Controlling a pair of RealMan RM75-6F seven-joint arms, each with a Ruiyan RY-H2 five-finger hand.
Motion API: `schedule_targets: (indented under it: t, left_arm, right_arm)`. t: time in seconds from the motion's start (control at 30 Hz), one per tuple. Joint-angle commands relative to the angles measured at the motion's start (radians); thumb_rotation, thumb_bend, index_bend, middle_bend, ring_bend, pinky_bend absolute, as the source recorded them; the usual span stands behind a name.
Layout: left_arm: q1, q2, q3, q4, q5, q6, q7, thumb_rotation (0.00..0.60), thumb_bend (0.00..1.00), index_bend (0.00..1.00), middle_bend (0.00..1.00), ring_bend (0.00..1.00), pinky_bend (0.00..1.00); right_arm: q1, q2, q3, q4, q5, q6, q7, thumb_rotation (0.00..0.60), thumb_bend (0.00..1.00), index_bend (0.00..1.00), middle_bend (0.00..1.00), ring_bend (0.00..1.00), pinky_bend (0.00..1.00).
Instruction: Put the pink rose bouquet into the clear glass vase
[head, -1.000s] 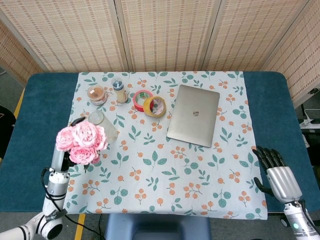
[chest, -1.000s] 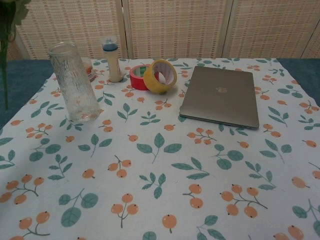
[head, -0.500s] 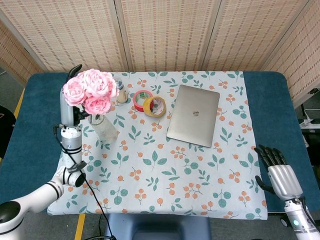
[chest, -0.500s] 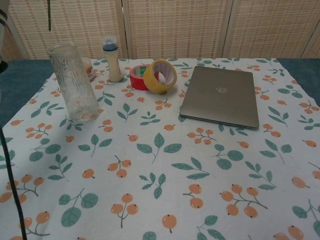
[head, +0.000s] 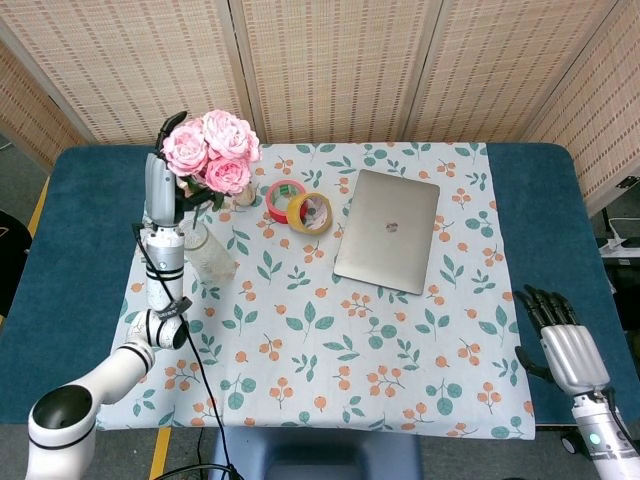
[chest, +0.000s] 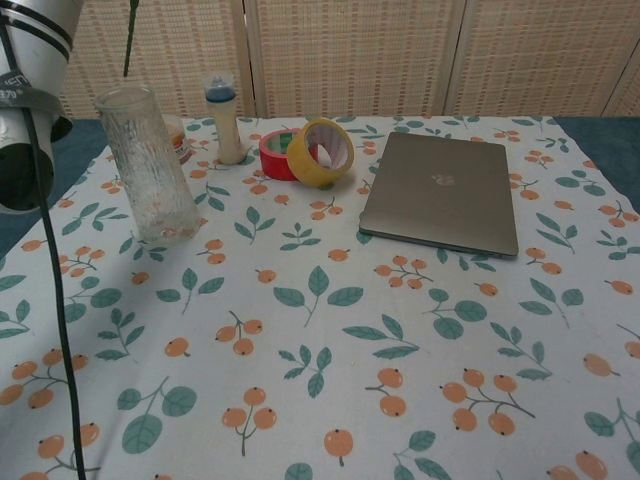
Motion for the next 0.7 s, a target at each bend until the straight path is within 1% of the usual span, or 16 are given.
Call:
schedule_targets:
  t: [0.03, 0.17, 0.27, 0.53, 0.63, 0.7]
  left_arm:
    - [-0.020, -0.029, 0.024, 0.068, -0.016, -0.016, -0.036, 0.600, 0.52, 0.63, 0.75, 0.46, 0.18]
    - [-0.026, -0.042, 0.042, 0.110, -0.026, -0.027, -0.059, 0.600, 0.52, 0.63, 0.76, 0.46, 0.18]
    - [-0.020, -0.049, 0.050, 0.110, -0.039, -0.033, -0.096, 0.600, 0.52, 0.63, 0.76, 0.46, 0.18]
    - [-0.005, -0.079, 0.077, 0.166, -0.067, -0.058, -0.088, 0.600, 0.52, 0.63, 0.75, 0.46, 0.18]
    - [0.007, -0.090, 0.086, 0.194, -0.077, -0.073, -0.085, 0.600, 0.52, 0.60, 0.74, 0.44, 0.17]
    - [0.017, -0.096, 0.090, 0.204, -0.084, -0.075, -0.094, 0.600, 0.51, 0.55, 0.70, 0.40, 0.17]
  right_arm:
    - [-0.001, 0.001, 0.000, -0.001, 0.001, 0.001, 0.000, 0.600, 0.31, 0.00, 0.00, 0.00, 0.00]
    - [-0.007, 0.003, 0.001, -0.005, -0.005, 0.018, -0.004, 0.600, 0.31, 0.00, 0.00, 0.00, 0.00]
    - [-0.010, 0.003, 0.002, -0.007, -0.007, 0.028, -0.005, 0.600, 0.31, 0.00, 0.00, 0.00, 0.00]
    - [-0.011, 0.005, -0.004, -0.008, -0.022, 0.030, 0.002, 0.600, 0.31, 0.00, 0.00, 0.00, 0.00]
    - [-0.014, 0.010, -0.007, -0.011, -0.031, 0.037, 0.008, 0.600, 0.31, 0.00, 0.00, 0.00, 0.00]
    - [-0.016, 0.012, -0.008, -0.012, -0.036, 0.041, 0.012, 0.600, 0.31, 0.00, 0.00, 0.00, 0.00]
